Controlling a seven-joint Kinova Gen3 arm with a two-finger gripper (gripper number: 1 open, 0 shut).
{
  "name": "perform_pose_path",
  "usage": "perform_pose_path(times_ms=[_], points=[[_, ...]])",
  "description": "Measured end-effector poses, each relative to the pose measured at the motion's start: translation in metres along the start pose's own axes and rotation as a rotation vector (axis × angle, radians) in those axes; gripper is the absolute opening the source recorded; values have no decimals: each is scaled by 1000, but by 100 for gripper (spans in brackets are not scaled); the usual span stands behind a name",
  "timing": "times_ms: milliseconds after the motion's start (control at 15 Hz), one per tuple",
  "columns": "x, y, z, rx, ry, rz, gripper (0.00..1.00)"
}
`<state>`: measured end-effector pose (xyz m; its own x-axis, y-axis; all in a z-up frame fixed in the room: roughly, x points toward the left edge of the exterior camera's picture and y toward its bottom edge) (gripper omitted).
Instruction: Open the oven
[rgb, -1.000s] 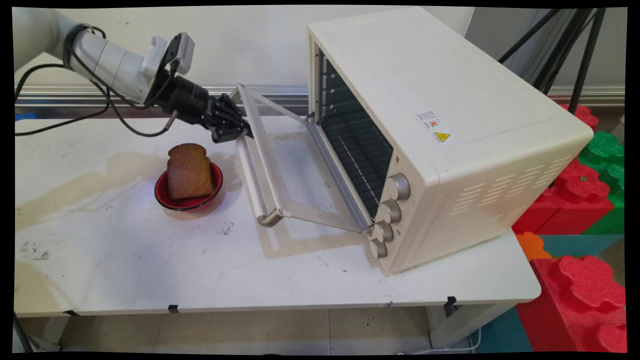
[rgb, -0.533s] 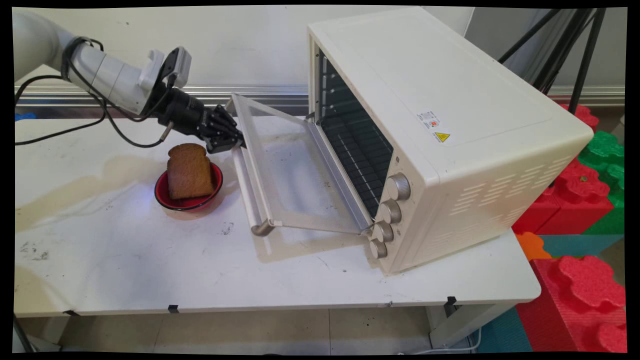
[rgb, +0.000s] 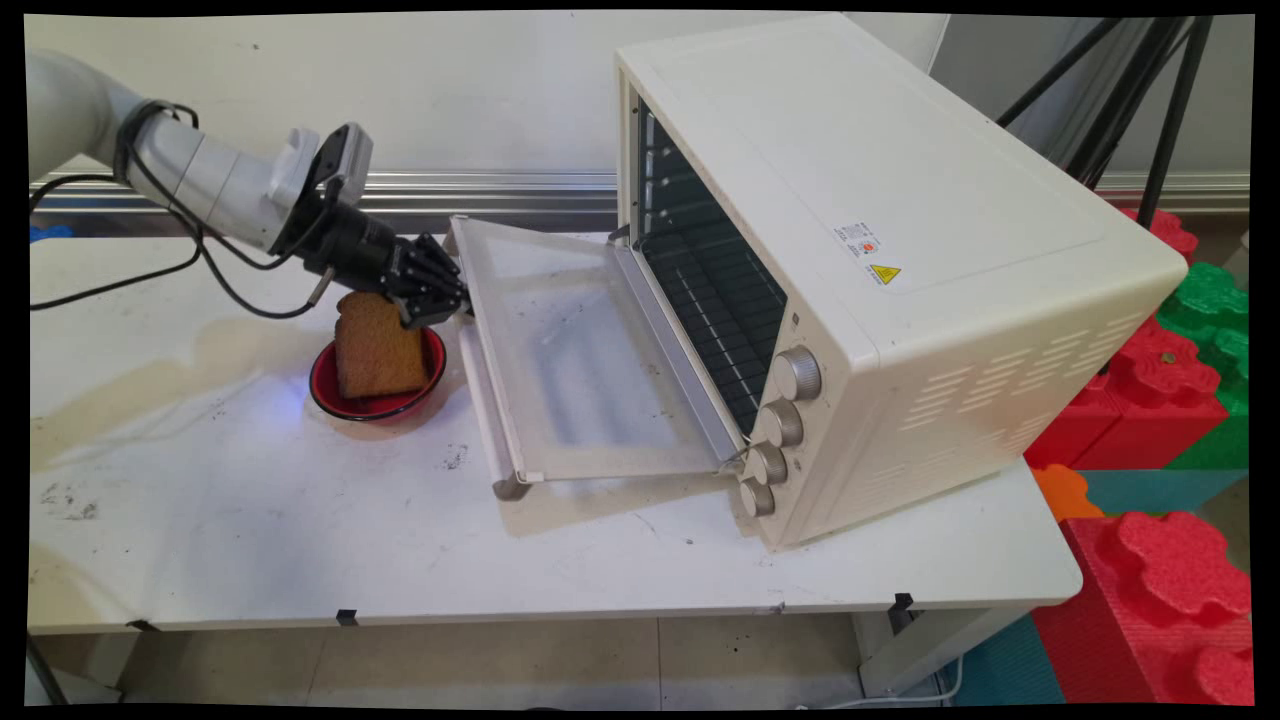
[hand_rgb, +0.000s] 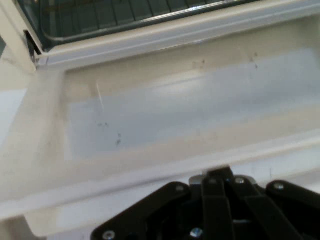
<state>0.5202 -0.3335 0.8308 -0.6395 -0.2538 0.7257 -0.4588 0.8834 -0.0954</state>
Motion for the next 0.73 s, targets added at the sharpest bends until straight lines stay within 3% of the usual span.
perform_pose_path(times_ms=[400, 467, 733], points=[[-13, 5, -1, -4, -14, 1, 0], [-3, -9, 12, -14, -14, 10, 0], [-9, -5, 6, -10, -15, 10, 0]])
